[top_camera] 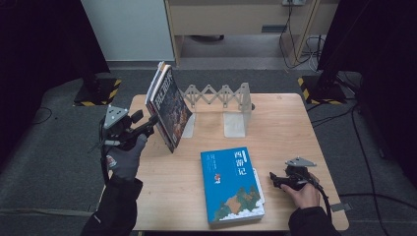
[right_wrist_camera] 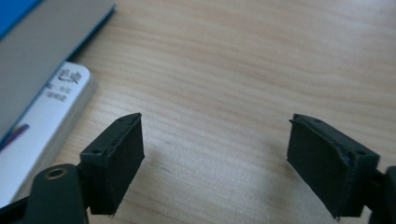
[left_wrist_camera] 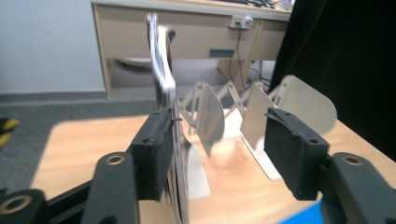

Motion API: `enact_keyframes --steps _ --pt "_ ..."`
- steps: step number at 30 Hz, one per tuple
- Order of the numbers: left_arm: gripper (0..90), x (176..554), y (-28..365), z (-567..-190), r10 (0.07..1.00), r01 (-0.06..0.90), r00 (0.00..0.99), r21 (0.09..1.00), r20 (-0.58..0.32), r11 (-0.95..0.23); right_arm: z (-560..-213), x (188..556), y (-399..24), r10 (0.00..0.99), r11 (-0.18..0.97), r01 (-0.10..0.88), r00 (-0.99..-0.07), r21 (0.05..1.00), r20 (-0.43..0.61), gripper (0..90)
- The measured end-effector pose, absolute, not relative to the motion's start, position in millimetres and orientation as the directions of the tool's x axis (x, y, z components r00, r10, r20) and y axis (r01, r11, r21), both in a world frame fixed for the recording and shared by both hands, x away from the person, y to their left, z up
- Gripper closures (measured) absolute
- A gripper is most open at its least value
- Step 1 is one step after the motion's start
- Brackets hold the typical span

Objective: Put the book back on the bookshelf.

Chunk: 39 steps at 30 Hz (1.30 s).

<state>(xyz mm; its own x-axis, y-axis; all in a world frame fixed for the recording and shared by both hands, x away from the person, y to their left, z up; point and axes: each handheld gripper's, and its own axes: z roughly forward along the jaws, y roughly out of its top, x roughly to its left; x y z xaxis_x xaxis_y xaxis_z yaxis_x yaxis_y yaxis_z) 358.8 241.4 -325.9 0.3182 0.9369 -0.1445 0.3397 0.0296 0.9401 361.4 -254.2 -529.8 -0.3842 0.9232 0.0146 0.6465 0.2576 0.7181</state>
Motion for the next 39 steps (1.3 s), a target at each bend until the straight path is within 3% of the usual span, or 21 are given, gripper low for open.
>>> enact_keyframes --steps 7,11,18,22,28,32,34,39 --pt "36.3 340 242 -363 0.930 0.379 0.350 0.925 -0.110 -0.034 -516 360 -251 0.918 0.226 0.588 -0.394 0.777 0.031 22.3" --pt "28.3 340 238 -393 0.907 0.446 0.393 0.894 -0.154 -0.042 -509 360 -249 0.909 0.235 0.560 -0.416 0.795 0.024 22.4" --pt "24.2 348 231 -437 0.874 0.558 0.427 0.828 -0.232 -0.053 -502 358 -241 0.887 0.233 0.543 -0.458 0.806 0.052 21.9" --pt "27.6 347 225 -451 0.859 0.581 0.440 0.812 -0.260 -0.052 -498 357 -233 0.868 0.244 0.541 -0.492 0.805 0.068 24.7" --pt "29.1 345 211 -463 0.836 0.544 0.502 0.833 -0.223 -0.105 -492 356 -221 0.843 0.252 0.533 -0.530 0.808 0.087 25.4" --pt "27.9 346 202 -472 0.803 0.527 0.579 0.817 -0.143 -0.234 -491 357 -213 0.829 0.260 0.537 -0.550 0.803 0.099 26.2" --pt "35.9 348 198 -478 0.779 0.561 0.591 0.801 -0.209 -0.211 -491 357 -209 0.821 0.265 0.541 -0.561 0.798 0.107 26.2" --pt "34.0 353 190 -483 0.754 0.566 0.608 0.801 -0.248 -0.193 -492 356 -202 0.810 0.269 0.552 -0.573 0.789 0.124 26.3"
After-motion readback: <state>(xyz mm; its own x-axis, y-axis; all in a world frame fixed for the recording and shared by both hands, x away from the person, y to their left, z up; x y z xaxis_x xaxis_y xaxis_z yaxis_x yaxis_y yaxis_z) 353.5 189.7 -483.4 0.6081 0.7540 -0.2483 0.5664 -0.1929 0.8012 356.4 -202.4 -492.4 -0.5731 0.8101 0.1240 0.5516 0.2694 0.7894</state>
